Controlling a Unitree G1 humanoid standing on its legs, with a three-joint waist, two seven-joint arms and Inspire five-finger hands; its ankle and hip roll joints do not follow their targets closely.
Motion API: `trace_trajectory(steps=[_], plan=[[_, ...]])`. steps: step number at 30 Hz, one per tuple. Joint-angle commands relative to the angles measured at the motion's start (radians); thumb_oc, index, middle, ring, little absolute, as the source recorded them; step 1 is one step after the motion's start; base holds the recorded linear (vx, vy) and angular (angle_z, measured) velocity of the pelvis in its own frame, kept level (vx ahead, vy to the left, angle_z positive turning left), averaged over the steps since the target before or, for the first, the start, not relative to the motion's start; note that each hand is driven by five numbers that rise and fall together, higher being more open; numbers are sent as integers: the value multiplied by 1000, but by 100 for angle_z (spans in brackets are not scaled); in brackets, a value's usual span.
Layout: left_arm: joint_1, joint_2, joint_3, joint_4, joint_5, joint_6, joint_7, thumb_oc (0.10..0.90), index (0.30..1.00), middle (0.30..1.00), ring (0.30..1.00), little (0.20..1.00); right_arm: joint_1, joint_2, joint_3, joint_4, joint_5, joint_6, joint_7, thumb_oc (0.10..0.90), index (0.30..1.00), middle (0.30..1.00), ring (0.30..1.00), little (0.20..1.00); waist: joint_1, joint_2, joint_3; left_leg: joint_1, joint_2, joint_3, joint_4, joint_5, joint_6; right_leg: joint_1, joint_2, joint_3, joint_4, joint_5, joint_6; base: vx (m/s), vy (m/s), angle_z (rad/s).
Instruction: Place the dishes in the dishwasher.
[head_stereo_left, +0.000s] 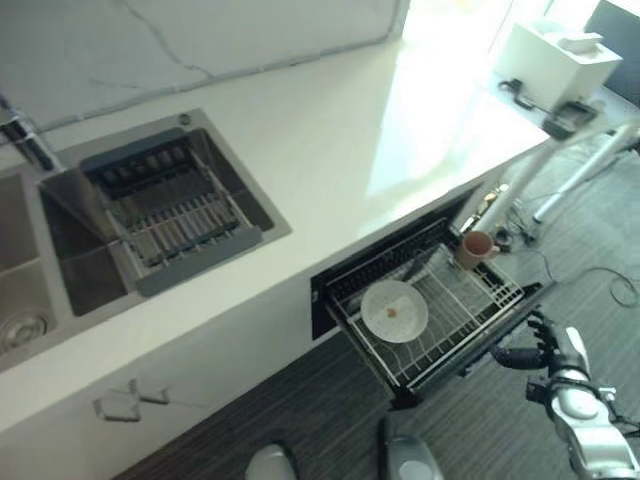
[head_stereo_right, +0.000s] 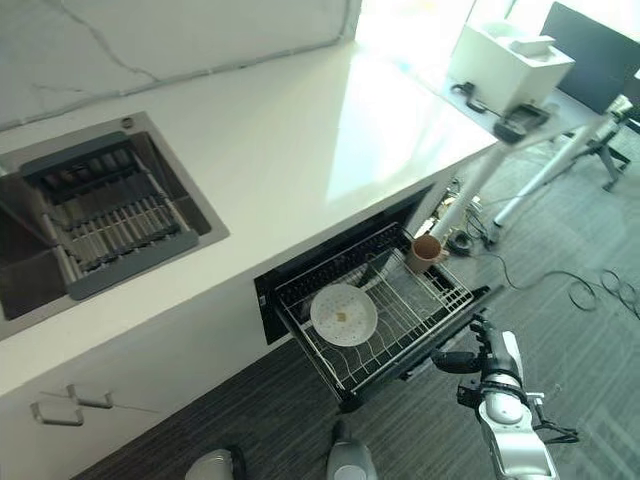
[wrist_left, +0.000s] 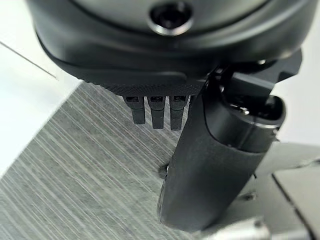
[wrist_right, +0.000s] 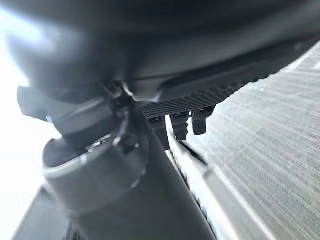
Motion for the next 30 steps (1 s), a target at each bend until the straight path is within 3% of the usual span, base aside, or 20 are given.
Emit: trace_trajectory(steps=[1, 4, 8, 9, 10, 19, 21, 23, 30], plan=[[32, -2, -7, -25, -69, -50, 47, 800, 900, 900, 900, 900, -52, -40, -72, -36, 38, -156, -133, 800, 900, 900, 900, 900, 3, 14, -80, 105, 92, 34, -181, 135, -52, -19, -54, 62, 85, -2, 53, -18, 33, -37], [33, -5, 3, -23, -72, -58, 48, 800, 900, 900, 900, 900, -15, -1, -60, -4, 2, -193, -189, 800, 900, 900, 900, 900, -14, 17, -84, 116, 91, 47, -181, 129, -46, -21, -49, 80, 85, -1, 53, -14, 26, -30], [34, -7, -13, -25, -66, -71, 44, 800, 900, 900, 900, 900, 4, 70, -29, 115, 90, -238, -240, 800, 900, 900, 900, 900, -19, 24, -86, 123, 86, 52, -181, 121, -40, -19, -48, 83, 85, -2, 50, -13, 9, -6], [30, -7, -27, -23, -71, -73, 44, 800, 900, 900, 900, 900, -2, 90, -8, 158, 143, -227, -245, 645, 667, 667, 667, 667, -16, 26, -87, 124, 82, 50, -181, 121, -38, -18, -47, 82, 85, -3, 46, 0, 0, 0], [25, -5, -42, -17, -77, -77, 43, 800, 900, 900, 900, 900, -16, 105, 5, 210, 178, -237, -259, 400, 300, 300, 300, 300, -9, 27, -90, 123, 80, 46, -181, 120, -38, -16, -48, 78, 85, -5, 44, 0, 0, 0], [-22, 10, -112, 43, -89, -57, 33, 800, 900, 900, 900, 900, -104, 175, 19, 658, 594, -354, -298, 400, 300, 300, 300, 300, 64, 41, -107, 115, 65, 6, -181, 120, -41, 8, -64, 20, 85, -14, 37, 9, -14, 7], [-35, 14, -131, 71, -70, -62, 22, 800, 900, 900, 900, 900, -147, 192, -16, 800, 770, -381, -263, 400, 300, 300, 300, 300, 93, 46, -115, 114, 59, -11, -181, 120, -42, 19, -71, 0, 85, -18, 36, 32, -39, 18], [-48, 13, -154, 92, -62, -64, 18, 800, 900, 900, 900, 900, -197, 193, -51, 935, 861, -381, -236, 400, 300, 300, 300, 300, 127, 53, -125, 115, 53, -27, -181, 121, -43, 34, -81, -26, 85, -22, 36, 62, -22, 41], [-53, 1, -197, 94, -76, -44, 32, 800, 900, 900, 900, 900, -284, 173, -59, 1040, 975, -326, -240, 400, 300, 300, 300, 300, 189, 73, -144, 116, 40, -60, -181, 127, -48, 69, -96, -81, 85, -33, 32, 45, 17, 20]])
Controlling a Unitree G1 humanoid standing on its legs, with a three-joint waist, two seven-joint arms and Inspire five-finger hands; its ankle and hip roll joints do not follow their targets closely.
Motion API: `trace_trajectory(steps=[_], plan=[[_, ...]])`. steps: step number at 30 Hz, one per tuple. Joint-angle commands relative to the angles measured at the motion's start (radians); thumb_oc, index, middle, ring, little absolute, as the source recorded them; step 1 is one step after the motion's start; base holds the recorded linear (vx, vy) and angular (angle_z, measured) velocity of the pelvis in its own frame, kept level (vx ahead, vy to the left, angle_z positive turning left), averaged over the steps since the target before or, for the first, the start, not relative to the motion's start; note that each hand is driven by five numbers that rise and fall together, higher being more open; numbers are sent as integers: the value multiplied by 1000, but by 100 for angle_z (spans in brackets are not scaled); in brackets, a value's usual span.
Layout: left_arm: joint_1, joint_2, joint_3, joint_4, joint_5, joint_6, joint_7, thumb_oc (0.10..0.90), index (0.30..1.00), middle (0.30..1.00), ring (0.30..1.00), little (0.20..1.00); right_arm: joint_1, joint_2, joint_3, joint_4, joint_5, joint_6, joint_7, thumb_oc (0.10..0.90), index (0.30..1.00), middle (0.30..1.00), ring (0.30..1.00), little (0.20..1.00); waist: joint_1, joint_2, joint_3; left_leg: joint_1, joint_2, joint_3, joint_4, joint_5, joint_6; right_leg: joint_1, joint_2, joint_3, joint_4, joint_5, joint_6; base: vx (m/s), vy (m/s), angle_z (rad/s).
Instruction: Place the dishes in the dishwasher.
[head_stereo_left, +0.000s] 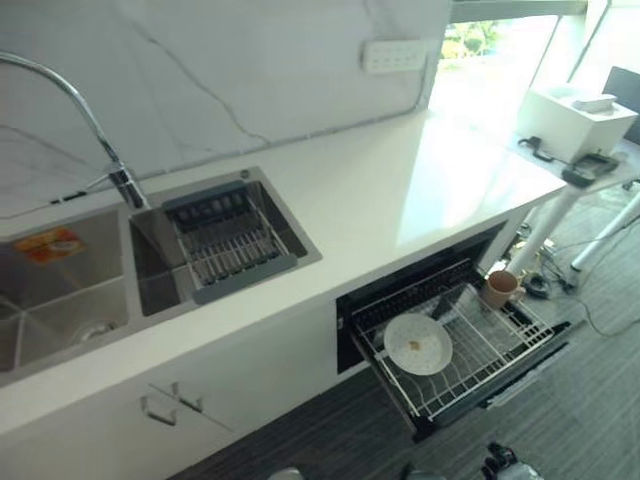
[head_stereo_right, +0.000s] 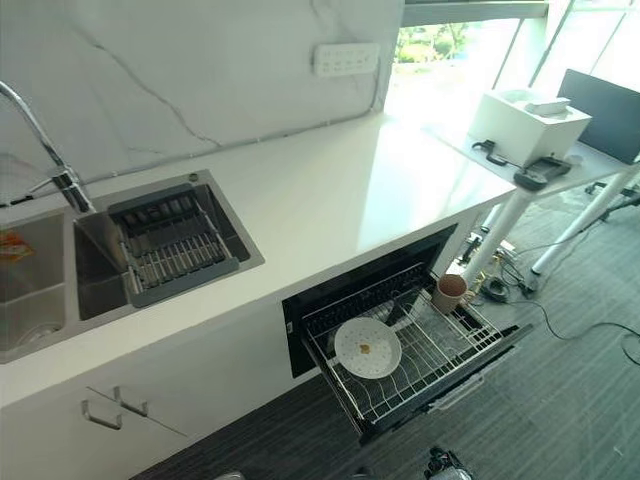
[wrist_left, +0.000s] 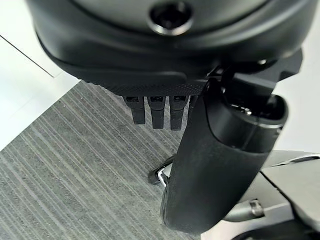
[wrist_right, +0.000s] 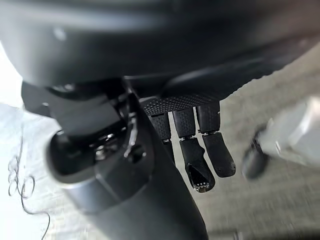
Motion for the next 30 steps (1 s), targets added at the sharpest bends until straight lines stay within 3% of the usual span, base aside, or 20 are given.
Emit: trace_trajectory(steps=[1, 11, 22, 25, 30], plan=[[-12, 10, 2, 1, 1, 0, 20, 800, 900, 900, 900, 900, -64, -70, -36, -3, 54, -6, -6, 400, 300, 300, 300, 300, 40, -3, 9, 83, 66, -13, -149, 117, -59, -9, -79, -22, 108, -38, 32, 41, 43, 25], [4, -9, -20, 5, -53, 19, 55, 800, 900, 900, 900, 900, -186, -124, -21, 36, 74, 27, -36, 400, 300, 300, 300, 300, 146, -11, 9, 68, 22, -85, -149, 121, -49, 44, -97, -90, 108, -51, 27, 44, 32, 24], [-1, 31, -5, -31, -97, 64, 73, 800, 900, 900, 900, 900, -389, -221, 18, 66, 110, 87, -93, 400, 300, 300, 300, 300, 282, -25, 60, 19, -34, -170, -149, 150, -39, 96, -141, -172, 108, -31, 48, 42, 8, 31], [-3, 44, -1, -42, -98, 72, 82, 800, 900, 900, 900, 900, -458, -248, 32, 79, 132, 80, -111, 400, 300, 300, 300, 300, 321, -21, 75, 2, -52, -195, -149, 156, -39, 110, -158, -203, 108, -23, 52, 29, -7, 38], [4, 89, -3, -68, -78, 72, 67, 800, 900, 900, 900, 900, -615, -361, 62, 91, 148, 115, -81, 400, 300, 300, 300, 300, 395, 16, 99, -64, -105, -254, -149, 176, -38, 115, -207, -257, 108, -5, 65, 10, 27, 62]])
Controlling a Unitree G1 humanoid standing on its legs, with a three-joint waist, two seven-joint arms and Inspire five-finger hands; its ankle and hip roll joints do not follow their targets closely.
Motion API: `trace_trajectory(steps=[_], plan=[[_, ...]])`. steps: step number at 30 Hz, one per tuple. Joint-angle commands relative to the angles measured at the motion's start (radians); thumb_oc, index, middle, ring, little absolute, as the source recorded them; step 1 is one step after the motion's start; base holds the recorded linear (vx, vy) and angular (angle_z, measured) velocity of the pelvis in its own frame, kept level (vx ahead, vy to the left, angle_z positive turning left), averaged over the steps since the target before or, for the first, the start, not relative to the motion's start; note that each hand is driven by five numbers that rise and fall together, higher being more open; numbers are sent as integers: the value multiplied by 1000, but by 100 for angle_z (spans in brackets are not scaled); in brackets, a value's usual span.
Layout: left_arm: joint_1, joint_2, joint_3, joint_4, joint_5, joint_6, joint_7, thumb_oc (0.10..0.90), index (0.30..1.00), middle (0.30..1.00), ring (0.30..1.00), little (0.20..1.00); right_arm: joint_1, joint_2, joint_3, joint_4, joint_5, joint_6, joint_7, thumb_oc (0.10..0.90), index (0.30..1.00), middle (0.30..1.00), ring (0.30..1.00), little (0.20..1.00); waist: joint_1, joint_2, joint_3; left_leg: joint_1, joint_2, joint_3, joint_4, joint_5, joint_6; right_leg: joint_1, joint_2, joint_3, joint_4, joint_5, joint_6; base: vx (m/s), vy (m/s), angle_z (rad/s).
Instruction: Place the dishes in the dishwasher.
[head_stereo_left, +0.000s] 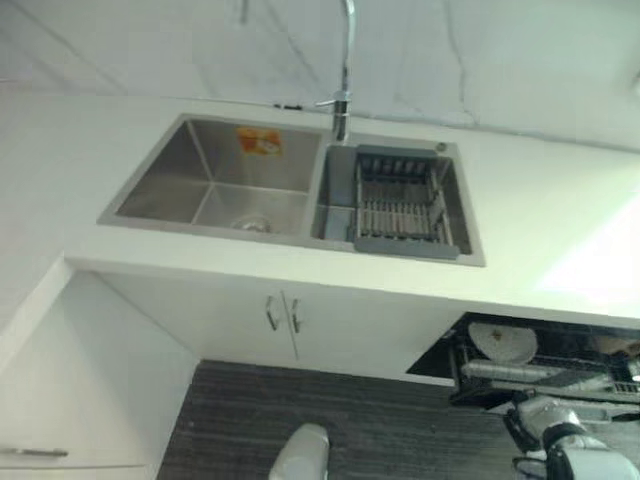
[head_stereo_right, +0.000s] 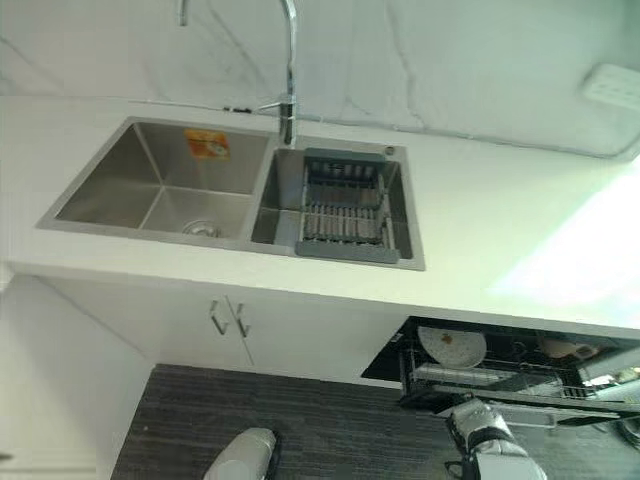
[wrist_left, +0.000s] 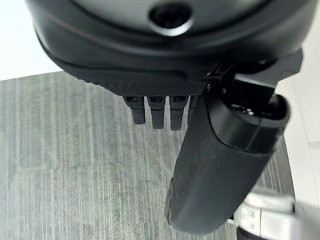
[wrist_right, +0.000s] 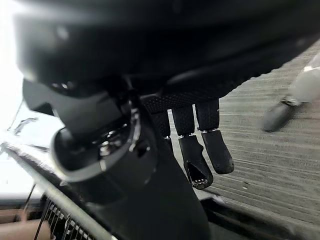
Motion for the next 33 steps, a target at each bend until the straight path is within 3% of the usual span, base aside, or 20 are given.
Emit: trace_trajectory(steps=[1, 5, 10, 14, 15, 17, 20, 22, 24, 30, 31, 32, 33], plan=[[-40, 78, -51, 10, 14, 9, -9, 800, 900, 900, 900, 900, -363, -122, 88, -118, 25, -36, 136, 400, 300, 300, 300, 300, 59, 62, -11, 39, 56, -68, -203, 153, -104, -35, -99, 56, 133, 17, 51, -183, 77, 62], [-75, 85, -88, 2, -31, -8, -19, 800, 900, 900, 900, 900, -552, -169, 182, -111, -26, -80, 225, 400, 300, 300, 300, 300, 67, 105, 31, -33, 25, -73, -203, 169, -99, -84, -141, 50, 133, 38, 60, -157, 74, 33], [-87, 69, -99, -7, -58, -42, -16, 800, 900, 900, 900, 900, -651, -172, 233, -130, -174, -130, 336, 400, 300, 300, 300, 300, 56, 137, 57, -74, 7, -53, -203, 174, -95, -125, -173, 54, 133, 51, 62, -70, 121, -1], [-96, 57, -80, -6, -57, -60, -13, 800, 900, 900, 900, 900, -646, -151, 238, -170, -228, -121, 399, 400, 300, 300, 300, 300, 31, 133, 55, -59, 11, -31, -203, 145, -98, -123, -184, 70, 133, 43, 73, 62, 79, -5], [-97, 57, -79, -10, -58, -63, -13, 800, 900, 900, 900, 900, -636, -147, 235, -176, -243, -120, 413, 400, 300, 300, 300, 300, 28, 137, 59, -67, 8, -28, -203, 169, -91, -137, -191, 61, 133, 70, 62, -80, 131, -5], [-95, 53, -73, -16, -64, -75, -12, 800, 900, 900, 900, 900, -613, -138, 230, -185, -278, -119, 434, 400, 300, 300, 300, 300, 19, 132, 56, -61, 11, -24, -203, 164, -90, -144, -191, 68, 133, 74, 62, -30, 100, 1], [-85, 47, -66, -27, -64, -124, -7, 800, 900, 900, 900, 900, -565, -133, 223, -199, -319, -130, 487, 400, 300, 300, 300, 300, 6, 119, 57, -46, 22, -17, -203, 153, -90, -151, -187, 82, 133, 79, 62, 27, 62, -7], [-77, 44, -57, -39, -73, -147, 2, 800, 900, 900, 900, 900, -520, -124, 222, -229, -354, -142, 532, 502, 453, 453, 453, 453, -3, 107, 55, -34, 28, -13, -203, 146, -90, -156, -181, 94, 133, 81, 62, 45, 72, -26], [-72, 49, -41, -47, -73, -177, 3, 800, 900, 900, 900, 900, -468, -108, 224, -274, -377, -151, 596, 800, 900, 900, 900, 900, -12, 90, 51, -22, 37, -6, -203, 139, -91, -159, -177, 102, 133, 87, 64, 48, 90, -29], [-66, 64, 4, -92, -28, -275, 66, 800, 900, 900, 900, 900, -259, -23, 232, -439, -379, -177, 705, 800, 900, 900, 900, 900, -60, 26, 44, 36, 46, 39, -203, 103, -77, -160, -183, 131, 133, 176, 81, 55, 119, -52], [-71, 75, 3, -125, 16, -300, 99, 800, 900, 900, 900, 900, -195, 6, 233, -476, -374, -180, 718, 800, 900, 900, 900, 900, -81, 12, 38, 51, 48, 52, -203, 94, -68, -152, -171, 143, 133, 206, 78, 143, 189, -52], [-73, 86, -7, -174, 1, -295, 126, 800, 900, 900, 900, 900, -87, 45, 236, -520, -381, -195, 732, 800, 900, 900, 900, 900, -112, 3, 29, 74, 48, 56, -203, 83, -46, -124, -120, 157, 133, 234, 67, 127, 166, -42], [-73, 87, -7, -180, -2, -299, 127, 800, 900, 900, 900, 900, -77, 48, 235, -525, -383, -191, 730, 800, 900, 900, 900, 900, -118, 2, 26, 71, 47, 54, -203, 87, -43, -128, -115, 157, 133, 239, 64, 263, 71, -38]])
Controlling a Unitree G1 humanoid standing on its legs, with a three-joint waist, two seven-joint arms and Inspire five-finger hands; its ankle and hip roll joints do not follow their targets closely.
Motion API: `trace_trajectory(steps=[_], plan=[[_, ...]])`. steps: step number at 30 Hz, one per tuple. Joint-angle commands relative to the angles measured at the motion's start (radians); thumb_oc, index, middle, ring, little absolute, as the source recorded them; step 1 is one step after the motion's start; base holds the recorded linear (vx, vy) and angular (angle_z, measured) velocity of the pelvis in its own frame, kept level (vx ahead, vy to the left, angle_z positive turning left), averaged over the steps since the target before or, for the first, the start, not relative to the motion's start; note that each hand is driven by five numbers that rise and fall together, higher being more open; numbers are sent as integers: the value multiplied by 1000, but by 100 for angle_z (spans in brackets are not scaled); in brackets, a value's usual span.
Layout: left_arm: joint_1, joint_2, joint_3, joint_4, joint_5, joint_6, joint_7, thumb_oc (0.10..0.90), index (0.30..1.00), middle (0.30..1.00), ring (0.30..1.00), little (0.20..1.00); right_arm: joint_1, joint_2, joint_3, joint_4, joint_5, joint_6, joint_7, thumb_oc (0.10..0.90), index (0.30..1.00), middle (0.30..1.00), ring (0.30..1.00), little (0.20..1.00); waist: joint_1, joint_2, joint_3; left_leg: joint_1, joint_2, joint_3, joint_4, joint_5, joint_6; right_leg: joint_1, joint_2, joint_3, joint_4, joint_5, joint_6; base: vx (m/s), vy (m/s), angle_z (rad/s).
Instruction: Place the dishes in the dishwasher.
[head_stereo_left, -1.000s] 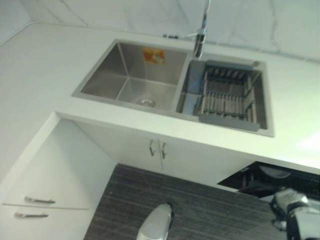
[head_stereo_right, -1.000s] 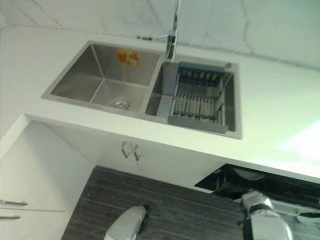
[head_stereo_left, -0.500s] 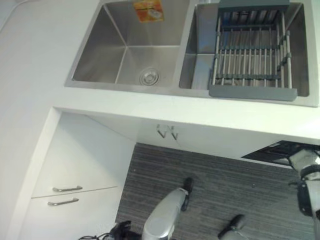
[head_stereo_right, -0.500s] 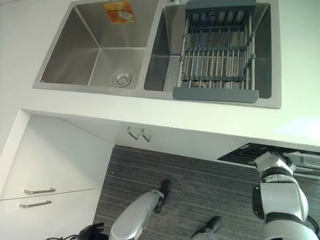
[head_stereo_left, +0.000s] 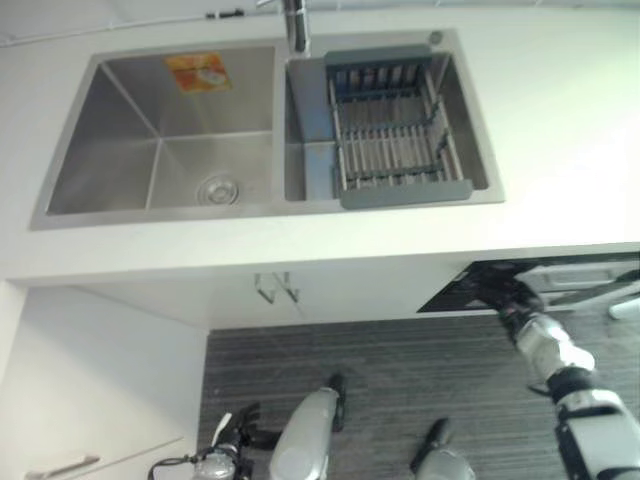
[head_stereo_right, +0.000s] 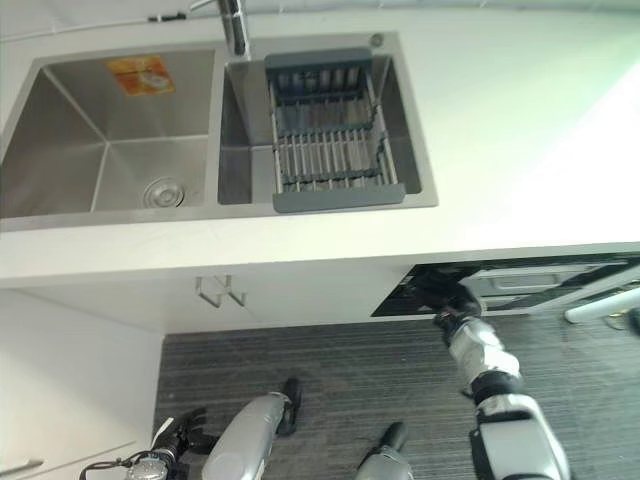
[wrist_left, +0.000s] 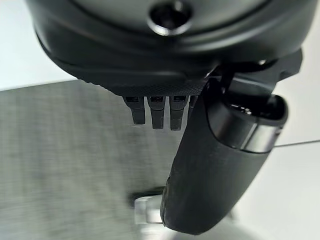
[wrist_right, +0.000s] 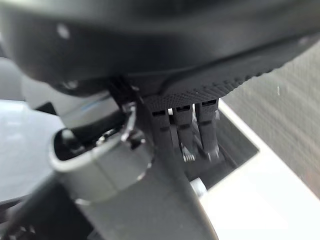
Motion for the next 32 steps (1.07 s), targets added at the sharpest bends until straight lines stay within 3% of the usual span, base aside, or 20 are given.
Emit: trace_trajectory(steps=[1, 3, 4, 7, 10, 14, 17, 21, 25, 32], plan=[[67, 81, -51, -106, 28, -54, 70, 800, 900, 900, 900, 900, 52, 19, 11, -62, -9, -113, 69, 800, 900, 900, 900, 900, -9, 3, -89, 112, 51, -111, -143, 40, -102, 17, 58, 161, 120, -52, 92, 219, -54, -5], [77, 74, -60, -126, 35, -56, 27, 800, 900, 900, 900, 900, 157, 51, 8, -68, -11, -140, 78, 800, 900, 900, 900, 900, -61, -4, -102, 126, 47, -136, -143, 29, -93, -31, 162, 274, 120, -147, 63, 209, -143, 48], [77, 69, -58, -120, 35, -64, 12, 800, 900, 900, 900, 900, 187, 68, 6, -50, -40, -148, 85, 800, 900, 900, 900, 900, -85, -11, -105, 131, 38, -146, -143, 24, -89, -61, 197, 316, 120, -162, 58, 96, -199, 60], [60, 71, -31, -93, 55, -73, -5, 800, 900, 900, 900, 900, 235, 97, 19, 17, -82, -160, 129, 800, 900, 900, 900, 900, -116, -23, -98, 151, 32, -140, -143, 14, -80, -100, 221, 330, 120, -131, 69, 48, -242, 47], [46, 52, -6, -46, 20, -74, 1, 800, 900, 900, 900, 900, 245, 130, 21, 101, -69, -159, 164, 800, 900, 900, 900, 900, -116, -31, -105, 169, 21, -141, -143, 7, -82, -83, 251, 346, 120, -168, 52, 50, -256, 12], [29, 3, 27, 56, -66, -45, -23, 800, 900, 900, 900, 900, 291, 175, 59, 158, -210, -162, 119, 800, 900, 900, 900, 900, -126, -37, -138, 179, 39, -123, -143, 8, -103, -71, 261, 347, 120, -203, 31, 113, -230, 26], [26, -40, 66, 141, -135, -52, -66, 800, 900, 900, 900, 900, 315, 192, 77, 208, -243, -144, 80, 800, 900, 900, 900, 900, -133, -36, -152, 188, 94, -82, -143, 31, -141, -52, 264, 319, 120, -236, 9, 85, -147, 36], [4, -66, 90, 170, -212, -30, -137, 800, 900, 900, 900, 900, 347, 194, 50, 231, -266, -156, 32, 800, 900, 900, 900, 900, -169, -36, -153, 216, 140, 95, -143, 57, -155, -28, 222, 228, 120, -242, 10, -2, -17, 47], [-10, -79, 102, 208, -272, -46, -168, 800, 900, 900, 900, 900, 364, 191, 50, 271, -295, -174, 45, 800, 900, 900, 900, 900, -206, -15, -176, 212, 136, 77, -143, 26, -139, -34, 230, 235, 120, -242, 12, 0, 130, 85], [6, -67, 104, 251, -227, -85, -199, 800, 900, 900, 900, 900, 409, 212, 41, 328, -356, -227, 69, 800, 900, 900, 900, 900, -210, -19, -220, 229, 111, 73, -143, -8, -128, -23, 225, 237, 120, -254, 20, 58, 77, 9]])
